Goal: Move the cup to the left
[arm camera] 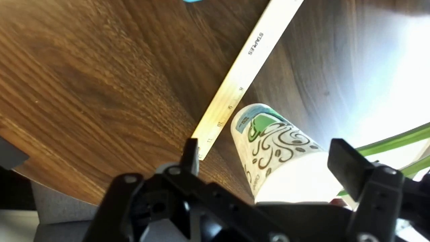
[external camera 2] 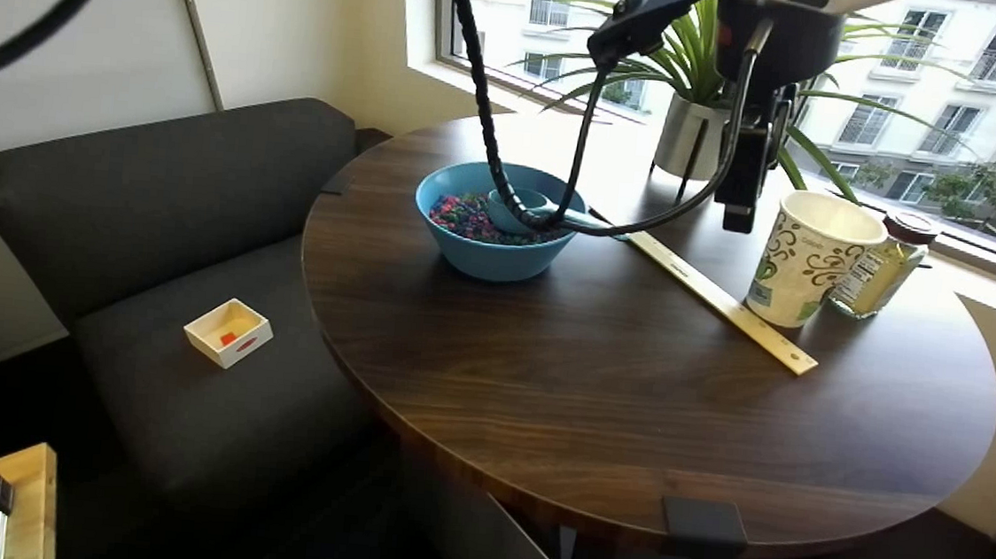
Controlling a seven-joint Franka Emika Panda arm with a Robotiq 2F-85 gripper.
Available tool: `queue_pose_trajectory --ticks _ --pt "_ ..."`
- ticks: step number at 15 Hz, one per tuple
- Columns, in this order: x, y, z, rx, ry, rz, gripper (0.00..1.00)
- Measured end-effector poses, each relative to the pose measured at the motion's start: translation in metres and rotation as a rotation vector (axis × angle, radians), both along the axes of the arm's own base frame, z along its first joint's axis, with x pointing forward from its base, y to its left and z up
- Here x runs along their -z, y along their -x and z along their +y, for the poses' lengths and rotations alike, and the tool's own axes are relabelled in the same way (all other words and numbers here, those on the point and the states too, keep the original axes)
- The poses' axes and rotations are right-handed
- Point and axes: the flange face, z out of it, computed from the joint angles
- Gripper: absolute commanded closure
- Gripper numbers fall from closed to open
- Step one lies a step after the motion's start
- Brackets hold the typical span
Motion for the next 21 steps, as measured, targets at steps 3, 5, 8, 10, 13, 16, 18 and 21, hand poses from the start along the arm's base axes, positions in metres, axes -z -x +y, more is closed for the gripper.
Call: queue_pose_trajectory --ticks 3,5,8,10,13,16,18,21 --pt "0.004 -0.018 -0.013 0.109 -0.03 -0.02 0.07" --pt "0.003 -0.027 -0.02 0.164 -0.05 -0.046 0.07" --pt "0.007 -0.033 -0.028 0.23 -0.066 -0.021 0.31" --pt "0.015 -0.035 -0.03 0.258 -0.072 0.026 0.46" --pt "0.026 -0.039 -0.031 0.288 -0.078 0.066 0.69" --pt "0.028 -0.043 -0.034 0.306 -0.08 0.068 0.93" --pt "0.017 -0.042 -0.037 0.309 -0.079 0.051 1.0" --pt "-0.01 -0.033 -0.041 0.296 -0.073 0.029 0.99"
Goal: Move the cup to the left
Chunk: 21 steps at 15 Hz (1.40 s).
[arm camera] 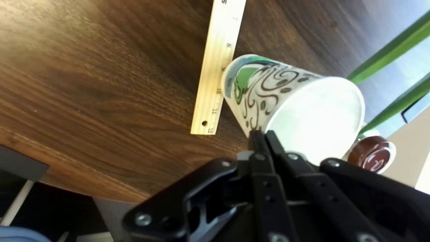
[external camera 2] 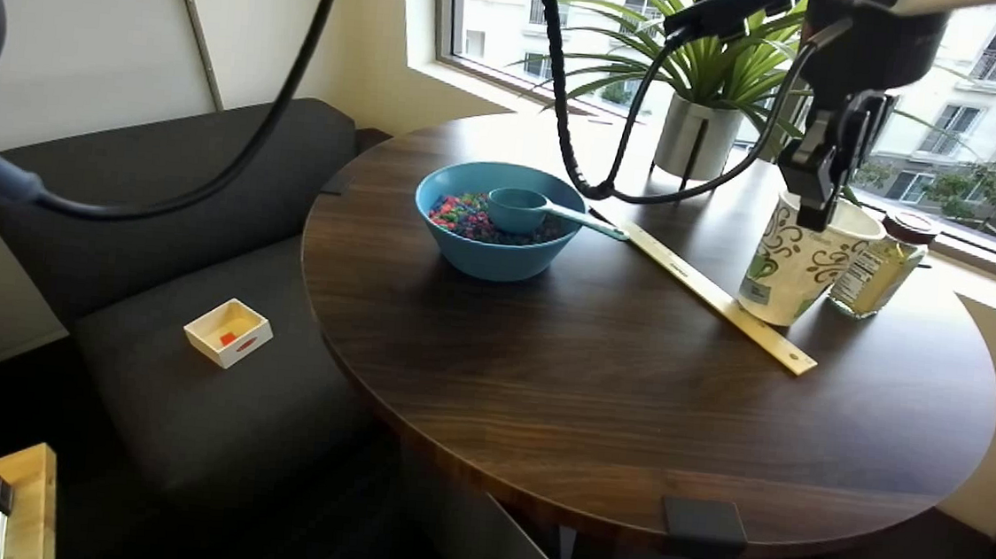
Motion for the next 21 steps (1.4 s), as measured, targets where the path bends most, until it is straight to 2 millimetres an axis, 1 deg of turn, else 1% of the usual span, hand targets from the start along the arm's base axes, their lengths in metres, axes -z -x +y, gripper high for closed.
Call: queue_pose_trajectory --ticks 4,6,7,9,10,11,12,13,15,16,18,21 --pt "-0.041 0.025 -0.01 -0.088 0.0 0.011 0.99" --pt "-0.066 0.043 -0.015 -0.178 -0.004 0.011 0.99" --pt "-0.082 0.053 -0.016 -0.233 -0.002 0.007 0.99" --pt "-0.115 0.075 -0.01 -0.338 0.009 -0.013 0.99" --pt "-0.131 0.086 -0.003 -0.392 0.018 -0.031 0.99" --pt "-0.146 0.096 0.009 -0.444 0.023 -0.048 0.99" --pt "-0.159 0.106 0.025 -0.498 0.024 -0.064 0.99" --pt "-0.168 0.114 0.045 -0.552 0.02 -0.075 0.99" --pt "-0.177 0.128 0.092 -0.66 0.003 -0.079 0.99" --pt "-0.176 0.133 0.118 -0.713 -0.01 -0.073 0.99" --pt "-0.165 0.145 0.167 -0.819 -0.04 -0.047 0.99" --pt "-0.135 0.165 0.233 -0.978 -0.083 0.021 0.99"
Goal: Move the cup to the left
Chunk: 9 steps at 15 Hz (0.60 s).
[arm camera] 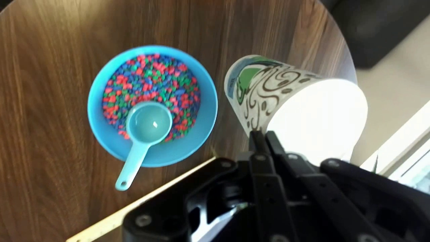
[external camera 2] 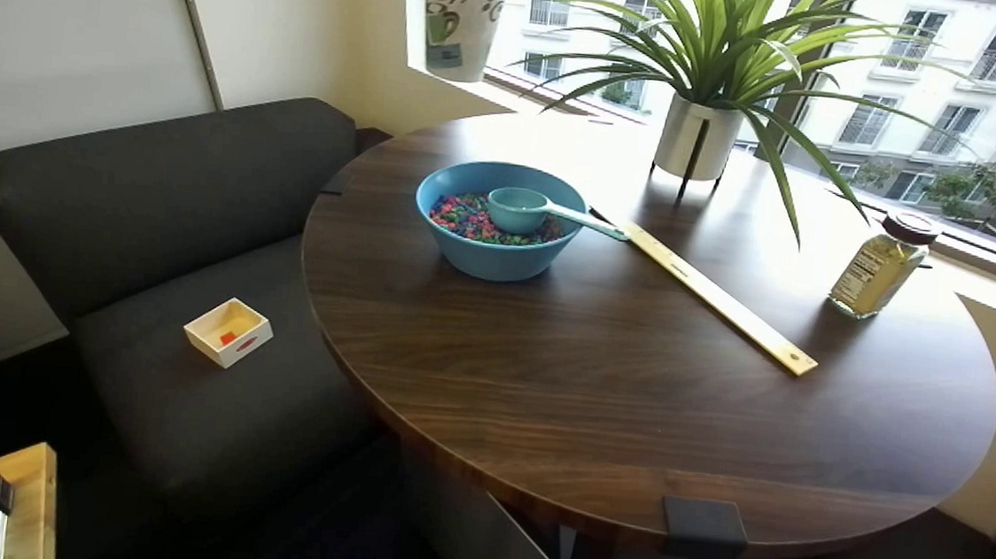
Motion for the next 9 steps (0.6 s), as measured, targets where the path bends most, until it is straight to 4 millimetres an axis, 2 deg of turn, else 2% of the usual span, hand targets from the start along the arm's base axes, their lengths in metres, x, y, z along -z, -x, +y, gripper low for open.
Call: queue_pose_trajectory --ticks 1,2,6,9 --pt "0.012 0.008 0.018 -0.054 0.004 0.025 0.96" --pt "0.018 0.012 0.027 -0.069 0.01 0.037 0.96" --pt "0.012 0.009 0.016 -0.049 0.008 0.025 0.99" --pt "0.013 0.007 0.024 -0.061 0.005 -0.002 0.99"
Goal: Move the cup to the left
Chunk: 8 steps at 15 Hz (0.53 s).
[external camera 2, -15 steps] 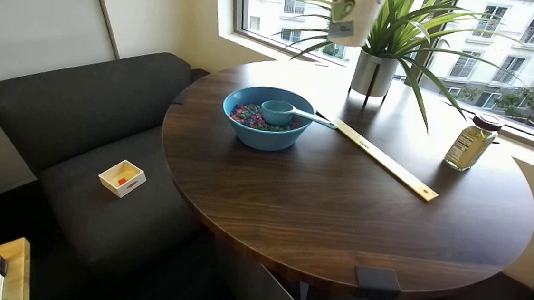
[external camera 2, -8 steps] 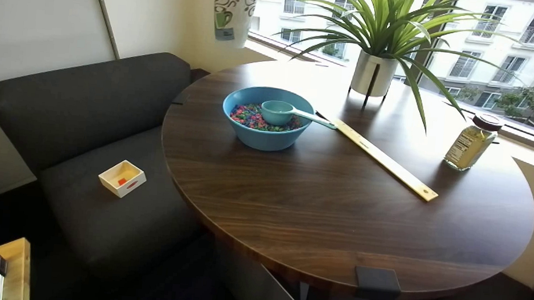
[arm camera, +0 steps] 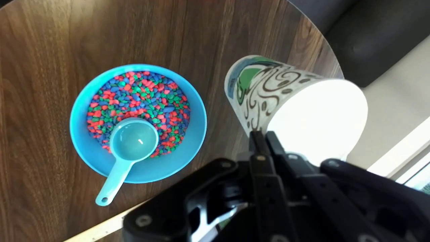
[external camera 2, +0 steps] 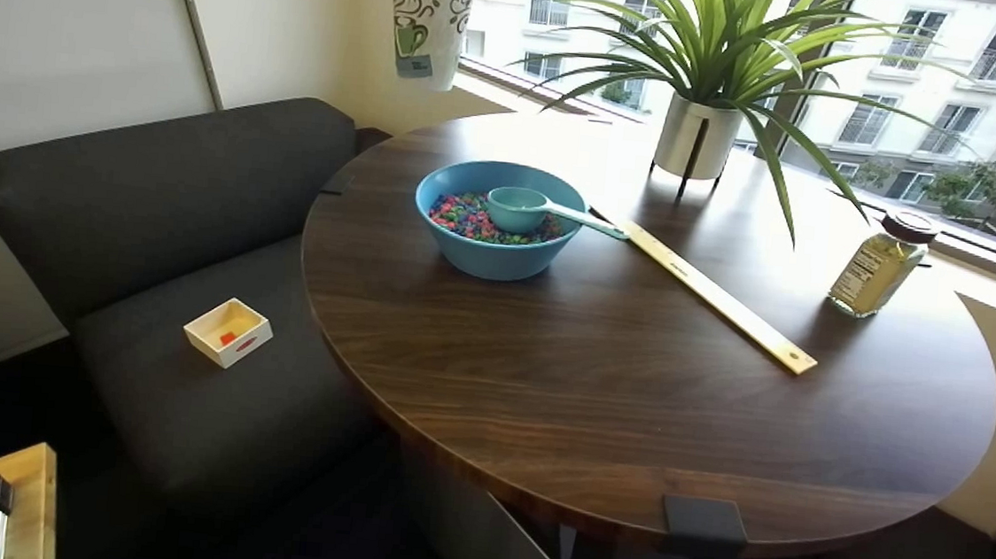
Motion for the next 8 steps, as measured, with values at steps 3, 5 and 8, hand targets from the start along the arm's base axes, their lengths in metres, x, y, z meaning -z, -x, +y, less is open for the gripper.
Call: queue_pose_trajectory --ticks 3,5,8 --pt "0.01 -0.002 0.035 -0.05 -0.011 -0.059 0.99" --pt "0.027 -0.003 0.056 -0.077 -0.012 -0.068 0.99" --pt "0.059 -0.005 0.066 -0.092 0.012 -0.033 0.99"
